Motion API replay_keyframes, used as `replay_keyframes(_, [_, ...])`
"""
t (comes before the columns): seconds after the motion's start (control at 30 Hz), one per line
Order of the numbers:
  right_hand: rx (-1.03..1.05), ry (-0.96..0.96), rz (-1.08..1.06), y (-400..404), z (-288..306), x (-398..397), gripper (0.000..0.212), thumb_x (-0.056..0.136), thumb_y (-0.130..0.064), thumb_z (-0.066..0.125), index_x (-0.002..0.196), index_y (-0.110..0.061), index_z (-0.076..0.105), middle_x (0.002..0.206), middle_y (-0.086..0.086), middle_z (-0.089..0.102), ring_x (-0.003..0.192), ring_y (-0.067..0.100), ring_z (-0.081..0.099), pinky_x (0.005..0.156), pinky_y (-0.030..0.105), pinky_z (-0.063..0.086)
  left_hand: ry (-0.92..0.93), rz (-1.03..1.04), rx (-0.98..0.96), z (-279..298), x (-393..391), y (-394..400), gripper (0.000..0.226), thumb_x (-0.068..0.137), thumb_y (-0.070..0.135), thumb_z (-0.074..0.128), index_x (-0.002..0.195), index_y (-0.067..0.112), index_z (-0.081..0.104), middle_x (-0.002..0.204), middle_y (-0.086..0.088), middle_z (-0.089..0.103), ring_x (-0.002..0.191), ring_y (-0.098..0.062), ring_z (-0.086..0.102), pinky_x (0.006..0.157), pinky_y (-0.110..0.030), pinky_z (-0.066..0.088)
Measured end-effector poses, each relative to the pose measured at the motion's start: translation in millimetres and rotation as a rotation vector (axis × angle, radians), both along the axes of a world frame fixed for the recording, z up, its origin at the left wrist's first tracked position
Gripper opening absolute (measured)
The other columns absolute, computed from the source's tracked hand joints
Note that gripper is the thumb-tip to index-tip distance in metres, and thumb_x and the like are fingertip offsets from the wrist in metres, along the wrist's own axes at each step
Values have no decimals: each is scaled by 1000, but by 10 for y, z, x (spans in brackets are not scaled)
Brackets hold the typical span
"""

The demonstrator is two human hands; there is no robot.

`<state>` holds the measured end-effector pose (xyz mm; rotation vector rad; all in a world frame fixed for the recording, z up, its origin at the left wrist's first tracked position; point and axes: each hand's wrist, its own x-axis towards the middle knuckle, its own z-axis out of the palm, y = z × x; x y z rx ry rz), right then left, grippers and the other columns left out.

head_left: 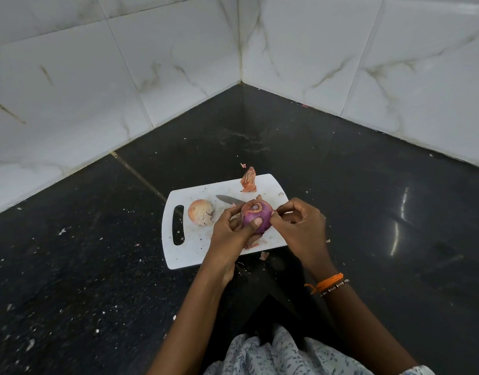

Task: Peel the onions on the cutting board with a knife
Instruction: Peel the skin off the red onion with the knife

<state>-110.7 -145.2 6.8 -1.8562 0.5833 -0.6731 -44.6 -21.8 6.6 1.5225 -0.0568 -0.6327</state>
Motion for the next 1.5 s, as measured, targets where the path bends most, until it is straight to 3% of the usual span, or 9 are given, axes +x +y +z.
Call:
replay_keyframes(0.07, [61,-11,41,-14,6,1,17,81,-5,68,76,-21,65,76,-8,66,72,1,67,63,12,53,28,10,-29,-10,1,5,52,76,24,76,121,25,51,125,-7,59,112,-27,60,91,-41,54])
replay_keyframes(0.2, [436,-84,111,-4,22,1,19,93,-7,55,85,-19,66,94,3,69,86,14,70,66,23,57,97,51,-77,-42,12,-4,48,79,20,72,123,20,51,125,-11,58,109,-27,62,90,-37,54])
replay_keyframes(0.33, [530,-22,278,18,-22,11,13,95,-17,55,104,-23,62,110,-1,64,102,16,65,76,23,56,191,78,-167,-32,-3,-11,39,80,16,71,114,15,53,117,-15,62,100,-23,67,80,-29,55])
replay_keyframes(0.47, [646,-69,409,49,-68,13,34,90,-22,59,124,-19,55,122,1,63,111,16,62,87,29,54,307,81,-343,15,-26,-10,51,79,13,69,123,-1,48,112,-20,64,93,-24,70,78,-30,58])
replay_keyframes(0.63, [787,-192,368,24,-38,24,39,78,-18,68,115,-18,56,107,1,71,103,19,67,82,28,55,151,47,-253,60,-33,0,32,79,23,71,101,6,54,97,-10,69,88,-21,71,78,-31,58])
replay_keyframes(0.8, [913,-216,234,35,-46,37,18,94,-23,50,104,-17,64,108,9,67,96,22,66,77,36,57,-78,-137,44,122,-26,50,23,84,34,66,71,15,68,84,-5,71,81,-17,65,80,-29,54])
replay_keyframes(0.97, [950,-196,302,21,-24,9,25,97,-18,36,100,-20,62,105,7,66,87,18,67,69,34,57,-251,-37,99,218,-81,13,5,87,26,65,88,22,67,89,6,70,82,-10,68,56,-10,49])
replay_keyframes(1.17, [889,-255,407,16,-34,8,25,76,-14,45,93,-17,64,91,0,69,83,13,67,70,31,57,-425,-68,127,345,-76,28,14,83,17,69,93,27,70,85,18,70,81,8,63,59,-6,47])
replay_keyframes(1.5, [700,-233,462,-3,-91,-5,30,74,-11,41,96,-13,61,88,-6,68,83,9,65,67,23,54,-565,-110,293,382,-97,34,12,73,21,74,76,31,68,69,18,67,71,9,63,57,-4,47])
